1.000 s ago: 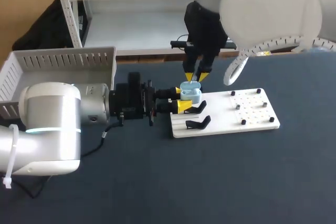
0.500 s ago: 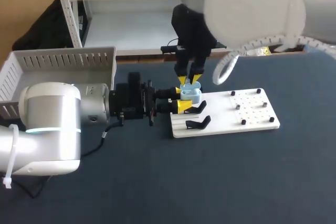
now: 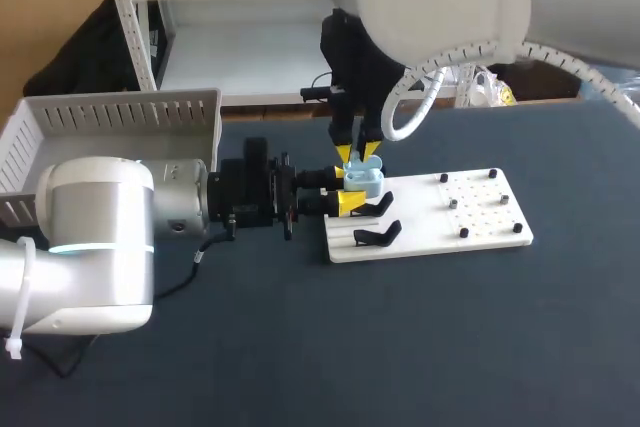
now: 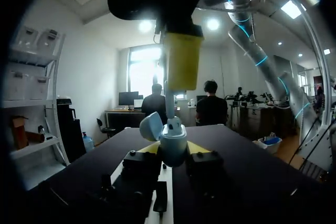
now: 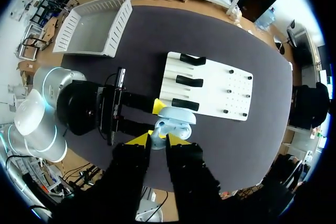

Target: Pick up each earbud case from the left stands, insert the matching earbuds, close the lid, and place the case in the box.

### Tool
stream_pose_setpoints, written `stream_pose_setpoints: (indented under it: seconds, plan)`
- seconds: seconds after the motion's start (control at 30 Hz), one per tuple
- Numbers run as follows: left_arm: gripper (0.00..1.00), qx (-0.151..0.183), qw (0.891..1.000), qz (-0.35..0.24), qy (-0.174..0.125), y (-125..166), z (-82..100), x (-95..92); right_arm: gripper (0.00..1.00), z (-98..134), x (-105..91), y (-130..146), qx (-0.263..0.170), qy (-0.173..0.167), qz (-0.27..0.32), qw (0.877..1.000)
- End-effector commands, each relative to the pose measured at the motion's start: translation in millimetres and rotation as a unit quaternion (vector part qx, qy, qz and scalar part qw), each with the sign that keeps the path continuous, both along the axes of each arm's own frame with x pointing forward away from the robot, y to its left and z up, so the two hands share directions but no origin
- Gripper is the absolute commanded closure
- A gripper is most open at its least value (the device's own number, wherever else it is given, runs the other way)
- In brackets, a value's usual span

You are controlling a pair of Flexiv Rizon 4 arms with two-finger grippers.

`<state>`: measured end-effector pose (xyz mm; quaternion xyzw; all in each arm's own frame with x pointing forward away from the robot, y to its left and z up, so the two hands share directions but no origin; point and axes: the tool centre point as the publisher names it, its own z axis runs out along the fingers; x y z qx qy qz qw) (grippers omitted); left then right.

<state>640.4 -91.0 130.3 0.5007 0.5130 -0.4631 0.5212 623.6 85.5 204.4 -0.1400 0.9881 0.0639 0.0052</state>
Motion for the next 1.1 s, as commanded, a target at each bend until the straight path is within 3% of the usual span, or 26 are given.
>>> stream_pose_setpoints:
  seconds: [0.03,1.1]
  plan:
    - [1.00,-0.002,1.000,0.002,-0.001,0.3,-0.9,-0.5,1.00,-1.0,-3.3,-0.7,0.001,-0.003,-0.001,1.000]
    - [1.00,-0.002,1.000,0.002,-0.001,0.3,-0.9,-0.5,1.00,-9.7,2.5,2.0,-0.005,0.001,-0.010,1.000]
